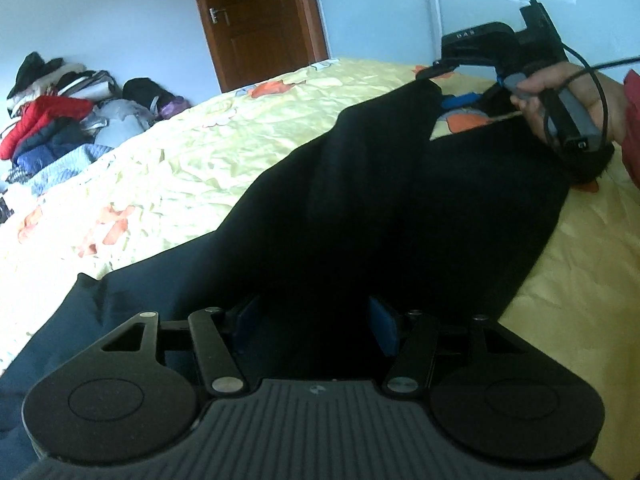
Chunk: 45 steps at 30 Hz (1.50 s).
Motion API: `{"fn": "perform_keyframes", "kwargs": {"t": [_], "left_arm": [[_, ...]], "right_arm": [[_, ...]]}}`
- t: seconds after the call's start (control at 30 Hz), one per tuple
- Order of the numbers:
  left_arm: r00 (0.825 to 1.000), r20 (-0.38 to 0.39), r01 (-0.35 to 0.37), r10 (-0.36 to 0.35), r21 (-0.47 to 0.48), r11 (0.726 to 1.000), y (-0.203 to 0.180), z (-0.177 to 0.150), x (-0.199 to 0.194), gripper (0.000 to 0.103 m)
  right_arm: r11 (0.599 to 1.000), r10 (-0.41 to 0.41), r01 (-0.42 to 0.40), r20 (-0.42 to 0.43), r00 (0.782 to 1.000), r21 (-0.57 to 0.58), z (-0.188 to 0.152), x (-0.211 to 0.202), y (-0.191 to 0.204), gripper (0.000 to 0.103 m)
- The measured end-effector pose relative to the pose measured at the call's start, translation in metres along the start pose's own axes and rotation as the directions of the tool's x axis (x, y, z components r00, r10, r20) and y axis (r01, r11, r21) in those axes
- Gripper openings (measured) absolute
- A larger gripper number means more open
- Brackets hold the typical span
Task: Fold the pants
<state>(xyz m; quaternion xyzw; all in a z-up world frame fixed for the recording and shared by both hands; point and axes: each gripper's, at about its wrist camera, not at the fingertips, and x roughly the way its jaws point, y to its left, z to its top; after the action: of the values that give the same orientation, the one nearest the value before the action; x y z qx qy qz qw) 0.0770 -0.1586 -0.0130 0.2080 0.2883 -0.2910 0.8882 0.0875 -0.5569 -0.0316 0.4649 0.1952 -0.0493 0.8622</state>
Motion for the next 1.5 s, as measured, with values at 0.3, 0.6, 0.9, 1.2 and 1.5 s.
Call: {"fn": "perform_keyframes", "kwargs": {"t": [0.3,0.6,0.9,1.2,1.5], "left_arm": [[0.999,0.036,0.027,-0.025,-0.054,0.998,0.004,0.002,0.007,0.056],[0.987,0.141,0.113,-0.081,-0.233,0.966,0.034,0.012,-0.009,0.009],[0.941,0.205,0.312,-0.27,-0.216,0.925,0.044,0.005,-0.052,0.009],[0.952,0.143,0.298,-0.271,-0.232,0.926,0.028,-0.011,-0.033,0.009],[0.953,0.158,0.297,-0.257,-0.338,0.893,0.041,-0.011,-0.025,0.01]], "right_arm": [[0.999,0.007,-0.007,0.004,1.0,-0.039,0.002,0.021,0.007,0.014],[0.976,0.216,-0.211,0.133,0.967,-0.052,0.019,-0.028,0.043,0.006],[0.986,0.153,-0.129,0.283,0.947,-0.102,-0.015,-0.157,0.025,0.005],[0.992,0.051,-0.06,0.081,0.995,0.114,-0.052,-0.149,-0.019,0.05],[0.992,0.053,-0.055,0.025,0.998,0.112,-0.07,-0.104,-0.008,0.086]]}}
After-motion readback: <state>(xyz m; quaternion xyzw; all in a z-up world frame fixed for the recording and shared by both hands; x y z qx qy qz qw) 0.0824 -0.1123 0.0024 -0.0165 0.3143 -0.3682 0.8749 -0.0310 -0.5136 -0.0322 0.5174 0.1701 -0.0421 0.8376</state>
